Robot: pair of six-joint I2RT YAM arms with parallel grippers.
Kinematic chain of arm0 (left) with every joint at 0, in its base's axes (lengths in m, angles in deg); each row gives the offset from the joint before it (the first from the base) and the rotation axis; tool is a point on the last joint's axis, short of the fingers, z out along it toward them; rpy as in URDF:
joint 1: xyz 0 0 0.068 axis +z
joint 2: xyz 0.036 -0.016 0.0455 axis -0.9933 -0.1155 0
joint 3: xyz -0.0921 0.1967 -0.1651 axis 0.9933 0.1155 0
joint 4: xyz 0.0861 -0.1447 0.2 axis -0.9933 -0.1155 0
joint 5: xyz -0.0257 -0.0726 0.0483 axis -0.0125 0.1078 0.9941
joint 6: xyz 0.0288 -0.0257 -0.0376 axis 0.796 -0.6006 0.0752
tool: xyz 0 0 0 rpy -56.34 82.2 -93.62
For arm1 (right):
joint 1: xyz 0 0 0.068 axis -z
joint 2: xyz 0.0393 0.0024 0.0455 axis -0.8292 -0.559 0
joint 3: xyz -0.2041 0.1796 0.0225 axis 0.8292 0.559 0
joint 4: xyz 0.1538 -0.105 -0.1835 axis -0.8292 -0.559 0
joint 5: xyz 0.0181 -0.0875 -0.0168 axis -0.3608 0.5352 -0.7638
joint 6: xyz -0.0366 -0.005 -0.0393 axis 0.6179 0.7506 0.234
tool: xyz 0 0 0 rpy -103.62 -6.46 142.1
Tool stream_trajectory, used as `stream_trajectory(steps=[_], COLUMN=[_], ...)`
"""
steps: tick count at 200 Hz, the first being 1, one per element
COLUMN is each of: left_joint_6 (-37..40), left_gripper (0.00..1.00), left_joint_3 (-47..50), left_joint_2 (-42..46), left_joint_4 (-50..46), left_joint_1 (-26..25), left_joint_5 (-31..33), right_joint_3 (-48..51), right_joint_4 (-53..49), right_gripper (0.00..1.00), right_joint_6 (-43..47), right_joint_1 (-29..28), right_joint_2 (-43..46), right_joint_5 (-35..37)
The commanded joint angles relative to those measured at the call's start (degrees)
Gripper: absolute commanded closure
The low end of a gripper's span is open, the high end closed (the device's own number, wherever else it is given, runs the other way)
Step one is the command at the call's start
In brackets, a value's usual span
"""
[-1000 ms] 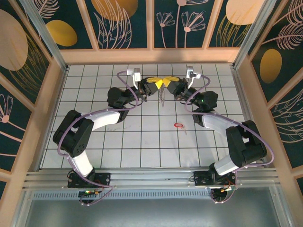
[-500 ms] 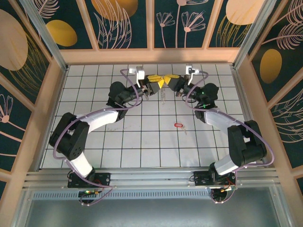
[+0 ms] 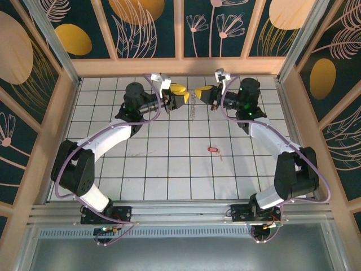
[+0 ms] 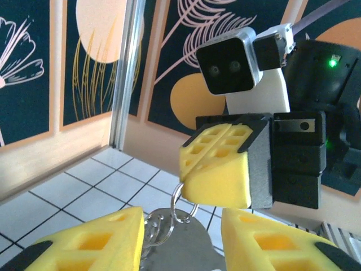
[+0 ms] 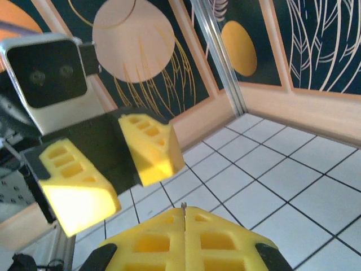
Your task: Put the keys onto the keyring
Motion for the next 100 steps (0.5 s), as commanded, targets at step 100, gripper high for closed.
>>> stream_trajectory(steps=[100], left_joint_6=[10.8], left_gripper=[0.53], left_joint_3=[-9.8], left_joint_2=[-3.9], left_joint_4=[-19.0], left_joint_1=[1.9], left_joint_5=[-13.9], right_joint_3=[-12.2], right_joint_4=[-25.7], right_gripper=[1.00], right_joint_6=[20.5], right_joint_1=[0.5], right_joint_2=[-3.9], right_joint_5=[-8.5])
